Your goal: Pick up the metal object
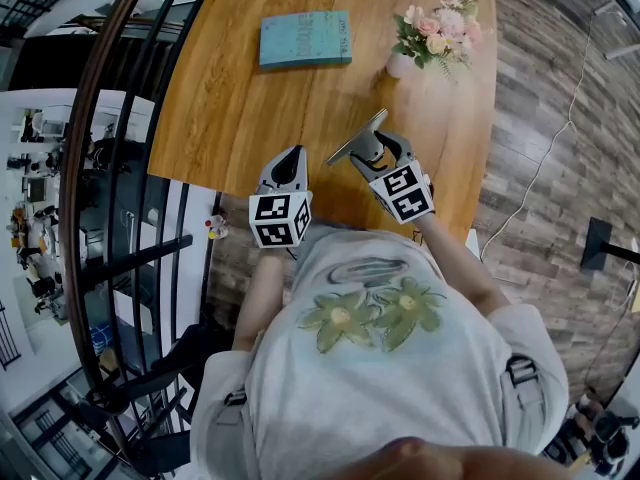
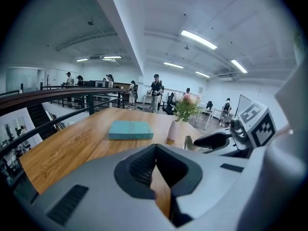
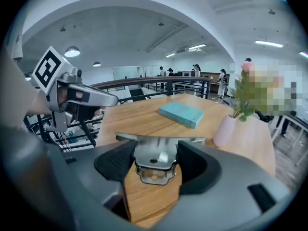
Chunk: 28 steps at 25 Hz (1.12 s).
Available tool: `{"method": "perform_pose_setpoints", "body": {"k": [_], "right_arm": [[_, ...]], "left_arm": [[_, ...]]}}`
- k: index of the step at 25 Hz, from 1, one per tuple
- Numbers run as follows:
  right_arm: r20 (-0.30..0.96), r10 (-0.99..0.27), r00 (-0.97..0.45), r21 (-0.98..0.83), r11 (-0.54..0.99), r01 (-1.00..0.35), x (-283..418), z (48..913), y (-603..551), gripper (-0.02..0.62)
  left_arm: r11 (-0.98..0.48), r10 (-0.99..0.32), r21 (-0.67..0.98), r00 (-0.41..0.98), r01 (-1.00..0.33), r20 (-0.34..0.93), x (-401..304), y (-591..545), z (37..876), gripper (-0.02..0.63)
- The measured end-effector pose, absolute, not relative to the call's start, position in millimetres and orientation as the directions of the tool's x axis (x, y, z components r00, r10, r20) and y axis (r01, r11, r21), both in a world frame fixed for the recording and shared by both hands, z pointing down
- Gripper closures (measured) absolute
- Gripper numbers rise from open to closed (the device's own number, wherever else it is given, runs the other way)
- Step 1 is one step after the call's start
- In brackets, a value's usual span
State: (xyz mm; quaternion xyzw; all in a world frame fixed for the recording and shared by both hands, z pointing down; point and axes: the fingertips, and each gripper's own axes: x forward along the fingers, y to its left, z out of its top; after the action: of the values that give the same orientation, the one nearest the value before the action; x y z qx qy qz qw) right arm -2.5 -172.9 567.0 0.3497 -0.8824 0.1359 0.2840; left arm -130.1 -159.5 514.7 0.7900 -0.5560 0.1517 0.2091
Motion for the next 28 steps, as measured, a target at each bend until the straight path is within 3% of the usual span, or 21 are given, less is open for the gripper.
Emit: {"method": "perform_pose_setpoints", "body": {"k": [28], "right_arm": [[0.393,-0.659,-0.641,0.03,0.707,-0.707,2,464,-191,0.311]], "left_arm": [[-0.304,-0.844,0.152,0.34,-0.941,0.414,-126,-169,492,0.592]]}}
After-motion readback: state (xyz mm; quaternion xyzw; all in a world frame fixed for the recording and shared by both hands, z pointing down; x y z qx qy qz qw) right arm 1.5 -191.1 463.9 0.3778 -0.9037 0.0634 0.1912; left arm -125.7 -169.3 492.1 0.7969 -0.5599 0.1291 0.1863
